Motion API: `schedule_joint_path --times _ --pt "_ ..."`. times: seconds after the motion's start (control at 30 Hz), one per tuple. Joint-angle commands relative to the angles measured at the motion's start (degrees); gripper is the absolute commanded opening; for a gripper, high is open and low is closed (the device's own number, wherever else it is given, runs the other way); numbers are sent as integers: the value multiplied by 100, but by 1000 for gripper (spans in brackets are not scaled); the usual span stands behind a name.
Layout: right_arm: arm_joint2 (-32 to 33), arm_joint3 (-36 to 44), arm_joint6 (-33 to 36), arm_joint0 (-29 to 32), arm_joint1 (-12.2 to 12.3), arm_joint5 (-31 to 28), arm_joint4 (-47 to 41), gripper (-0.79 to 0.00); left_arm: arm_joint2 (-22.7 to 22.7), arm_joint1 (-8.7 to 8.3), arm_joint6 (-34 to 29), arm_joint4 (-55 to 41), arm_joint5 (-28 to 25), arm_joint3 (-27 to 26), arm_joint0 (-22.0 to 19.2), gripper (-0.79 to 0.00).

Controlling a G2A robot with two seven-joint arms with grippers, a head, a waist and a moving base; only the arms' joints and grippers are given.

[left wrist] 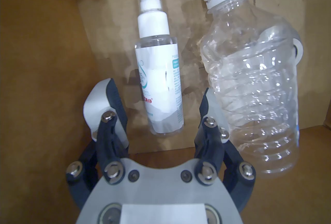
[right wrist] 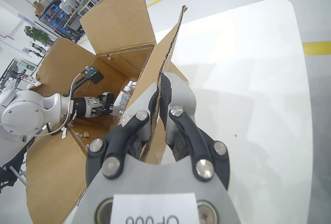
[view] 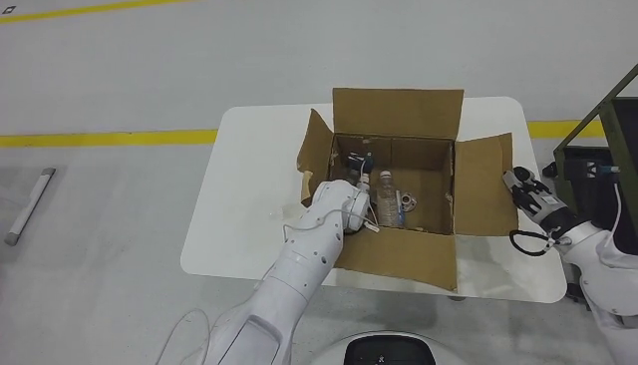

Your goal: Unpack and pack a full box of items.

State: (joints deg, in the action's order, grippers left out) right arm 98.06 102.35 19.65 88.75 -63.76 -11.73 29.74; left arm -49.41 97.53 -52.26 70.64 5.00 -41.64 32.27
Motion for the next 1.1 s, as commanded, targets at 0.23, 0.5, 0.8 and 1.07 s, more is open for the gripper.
schedule_joint_path --times 0.23,0.5,0.8,1.07 --pt "-18 -27 9 -36 0 -3 18 -785 101 111 219 -3 -84 537 -175 -400" --pt "-32 -23 14 -35 -2 11 18 -785 169 222 390 -50 -53 825 -290 -785" --pt "-25 -6 14 -15 -3 19 0 -785 93 255 439 -134 -37 729 -343 -785" --pt "66 -46 87 -53 15 -71 64 -785 -238 125 134 -173 27 -227 -236 -785"
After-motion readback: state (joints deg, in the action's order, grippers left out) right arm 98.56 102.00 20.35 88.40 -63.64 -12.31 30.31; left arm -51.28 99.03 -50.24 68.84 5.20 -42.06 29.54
